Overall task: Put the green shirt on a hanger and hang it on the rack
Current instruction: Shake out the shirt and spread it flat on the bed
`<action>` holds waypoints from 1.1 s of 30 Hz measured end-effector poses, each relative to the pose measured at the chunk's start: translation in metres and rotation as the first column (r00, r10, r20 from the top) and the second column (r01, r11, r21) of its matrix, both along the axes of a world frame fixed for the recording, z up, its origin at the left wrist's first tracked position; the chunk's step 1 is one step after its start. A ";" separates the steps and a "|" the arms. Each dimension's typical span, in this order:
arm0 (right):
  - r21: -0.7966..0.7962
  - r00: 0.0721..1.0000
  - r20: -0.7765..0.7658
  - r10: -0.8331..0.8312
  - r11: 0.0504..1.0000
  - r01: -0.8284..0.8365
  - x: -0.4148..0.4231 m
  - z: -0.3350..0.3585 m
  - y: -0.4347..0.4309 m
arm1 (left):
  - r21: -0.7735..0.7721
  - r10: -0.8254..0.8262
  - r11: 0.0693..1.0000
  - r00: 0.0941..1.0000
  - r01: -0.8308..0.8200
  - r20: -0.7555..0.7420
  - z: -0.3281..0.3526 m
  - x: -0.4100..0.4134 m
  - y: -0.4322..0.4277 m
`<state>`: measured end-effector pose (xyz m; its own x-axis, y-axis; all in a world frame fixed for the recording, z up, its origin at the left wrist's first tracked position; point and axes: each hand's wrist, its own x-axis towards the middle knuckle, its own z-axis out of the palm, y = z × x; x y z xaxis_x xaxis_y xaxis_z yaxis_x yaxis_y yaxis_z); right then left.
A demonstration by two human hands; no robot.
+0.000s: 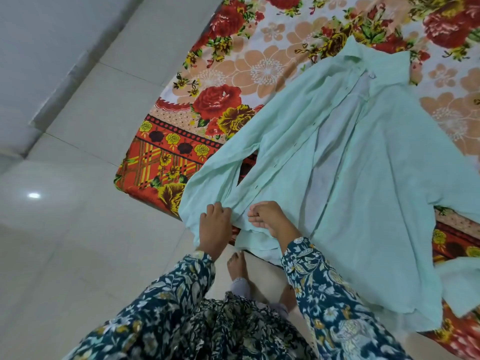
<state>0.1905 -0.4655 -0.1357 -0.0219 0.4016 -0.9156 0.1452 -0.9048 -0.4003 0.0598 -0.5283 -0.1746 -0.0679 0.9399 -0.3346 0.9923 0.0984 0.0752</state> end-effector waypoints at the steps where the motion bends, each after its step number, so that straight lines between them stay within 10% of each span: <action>1: -0.009 1.000 0.005 -0.013 1.000 0.013 -0.002 -0.001 -0.001 | -0.008 -0.046 0.999 0.999 0.046 0.001 0.000 -0.001 0.003; 6: -0.048 0.997 -0.057 -0.060 0.997 0.057 -0.014 -0.003 -0.012 | -0.036 0.028 0.999 0.980 -0.021 0.196 0.001 -0.006 0.013; 11: -0.005 0.950 -0.079 -0.303 0.953 0.304 -0.019 0.000 -0.002 | -0.099 0.134 0.991 0.742 -0.091 0.657 0.024 0.004 0.016; 16: 0.319 0.905 0.057 -0.421 0.867 0.383 0.027 0.025 0.009 | -0.038 0.442 0.886 0.814 -0.463 0.377 0.019 -0.023 0.034; 19: 0.289 0.886 -0.089 -0.455 0.839 0.460 0.069 0.035 0.007 | -0.185 0.648 0.757 0.683 -0.626 0.337 0.015 -0.038 0.050; 24: 0.261 0.848 -0.349 -0.399 0.828 0.497 0.122 0.052 -0.003 | -0.297 0.568 0.821 0.750 -0.488 0.338 0.016 -0.057 0.088; 33: 0.204 0.805 -0.482 -0.346 0.849 0.487 0.150 0.059 -0.016 | -0.526 0.747 0.664 0.494 -0.531 0.445 0.030 -0.052 0.127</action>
